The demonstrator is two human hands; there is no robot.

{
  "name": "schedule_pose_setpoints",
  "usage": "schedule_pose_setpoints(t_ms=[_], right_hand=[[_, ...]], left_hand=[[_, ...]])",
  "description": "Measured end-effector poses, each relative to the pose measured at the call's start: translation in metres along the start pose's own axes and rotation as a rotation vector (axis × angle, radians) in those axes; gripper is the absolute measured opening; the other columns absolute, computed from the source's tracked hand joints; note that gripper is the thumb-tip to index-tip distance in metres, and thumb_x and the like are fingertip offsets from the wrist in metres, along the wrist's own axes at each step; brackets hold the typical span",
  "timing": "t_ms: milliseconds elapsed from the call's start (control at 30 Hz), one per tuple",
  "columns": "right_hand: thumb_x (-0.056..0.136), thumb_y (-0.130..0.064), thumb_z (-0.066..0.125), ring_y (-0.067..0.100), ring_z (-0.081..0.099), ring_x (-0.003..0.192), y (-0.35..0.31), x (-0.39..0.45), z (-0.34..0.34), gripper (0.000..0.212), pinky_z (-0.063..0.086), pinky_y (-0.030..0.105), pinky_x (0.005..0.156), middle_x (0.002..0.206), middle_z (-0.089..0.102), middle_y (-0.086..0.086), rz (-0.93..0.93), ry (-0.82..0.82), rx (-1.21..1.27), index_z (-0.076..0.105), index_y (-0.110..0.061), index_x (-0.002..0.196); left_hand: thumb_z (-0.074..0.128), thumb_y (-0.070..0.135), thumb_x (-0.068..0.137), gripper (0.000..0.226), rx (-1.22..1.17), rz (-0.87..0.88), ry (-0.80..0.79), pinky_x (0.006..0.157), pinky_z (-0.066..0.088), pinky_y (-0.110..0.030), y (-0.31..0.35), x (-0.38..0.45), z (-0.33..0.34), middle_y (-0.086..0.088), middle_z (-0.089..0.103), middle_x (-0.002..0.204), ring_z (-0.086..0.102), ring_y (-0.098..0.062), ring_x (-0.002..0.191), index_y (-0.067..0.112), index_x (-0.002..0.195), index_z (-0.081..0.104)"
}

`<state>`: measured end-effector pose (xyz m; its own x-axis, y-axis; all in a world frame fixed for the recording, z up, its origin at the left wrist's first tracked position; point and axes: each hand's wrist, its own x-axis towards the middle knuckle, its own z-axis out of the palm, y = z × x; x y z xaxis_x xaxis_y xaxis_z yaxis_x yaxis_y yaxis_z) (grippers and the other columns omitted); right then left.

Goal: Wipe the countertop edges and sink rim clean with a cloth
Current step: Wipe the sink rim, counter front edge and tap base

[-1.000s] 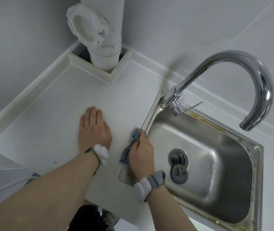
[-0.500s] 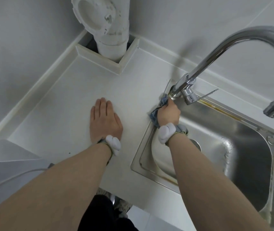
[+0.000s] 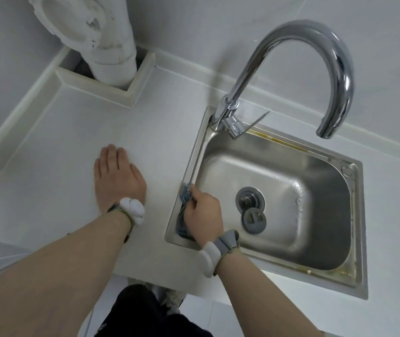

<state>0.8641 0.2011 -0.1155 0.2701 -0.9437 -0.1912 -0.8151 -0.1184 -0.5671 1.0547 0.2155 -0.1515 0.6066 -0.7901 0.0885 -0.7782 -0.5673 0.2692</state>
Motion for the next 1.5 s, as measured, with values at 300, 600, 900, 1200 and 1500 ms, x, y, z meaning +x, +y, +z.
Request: schedule_pose_setpoints(t_ms=[300, 600, 900, 1200, 1500], right_hand=[[0.088, -0.004, 0.040, 0.037, 0.060, 0.098, -0.008, 0.120, -0.027, 0.051, 0.048, 0.032, 0.074, 0.106, 0.067, 0.017, 0.197, 0.108, 0.013, 0.055, -0.022, 0.133], [0.090, -0.008, 0.040, 0.037, 0.061, 0.088, -0.003, 0.116, -0.018, 0.050, 0.040, 0.026, 0.066, 0.098, 0.067, 0.020, 0.125, 0.131, 0.037, 0.051, -0.023, 0.136], [0.093, -0.013, 0.044, 0.035, 0.061, 0.079, 0.009, 0.016, 0.004, 0.052, 0.047, 0.034, 0.065, 0.093, 0.067, 0.018, -0.108, -0.039, -0.048, 0.037, -0.006, 0.144], [0.092, -0.018, 0.048, 0.038, 0.060, 0.080, 0.001, -0.026, -0.003, 0.045, 0.036, 0.033, 0.058, 0.098, 0.063, 0.019, -0.084, -0.189, -0.142, 0.039, -0.004, 0.134], [0.084, -0.013, 0.051, 0.035, 0.058, 0.088, 0.020, -0.045, -0.036, 0.029, 0.043, 0.030, 0.065, 0.098, 0.061, 0.017, 0.098, -0.365, -0.069, 0.046, -0.016, 0.112]], left_hand=[[0.034, 0.023, 0.098, 0.049, 0.021, -0.002, 0.005, 0.120, 0.016, -0.042, 0.006, 0.002, 0.003, -0.015, 0.036, 0.152, 0.026, -0.030, 0.143, 0.004, 0.143, 0.040], [0.032, 0.025, 0.097, 0.051, 0.062, -0.003, -0.006, 0.120, 0.016, -0.042, 0.000, 0.002, 0.006, -0.014, 0.034, 0.153, 0.025, -0.029, 0.144, 0.004, 0.144, 0.038], [0.033, 0.025, 0.096, 0.051, 0.017, 0.009, 0.003, 0.119, 0.017, -0.044, 0.000, 0.004, 0.004, -0.016, 0.035, 0.152, 0.026, -0.031, 0.143, 0.004, 0.142, 0.039], [0.035, 0.024, 0.094, 0.051, -0.022, 0.054, 0.042, 0.119, 0.016, -0.045, 0.000, 0.002, 0.004, -0.020, 0.035, 0.151, 0.026, -0.034, 0.143, 0.001, 0.140, 0.039], [0.056, 0.023, 0.087, 0.030, 0.010, 0.122, -0.220, 0.088, 0.044, -0.043, 0.005, -0.001, -0.030, -0.024, 0.053, 0.111, 0.048, -0.038, 0.104, 0.000, 0.106, 0.062]])
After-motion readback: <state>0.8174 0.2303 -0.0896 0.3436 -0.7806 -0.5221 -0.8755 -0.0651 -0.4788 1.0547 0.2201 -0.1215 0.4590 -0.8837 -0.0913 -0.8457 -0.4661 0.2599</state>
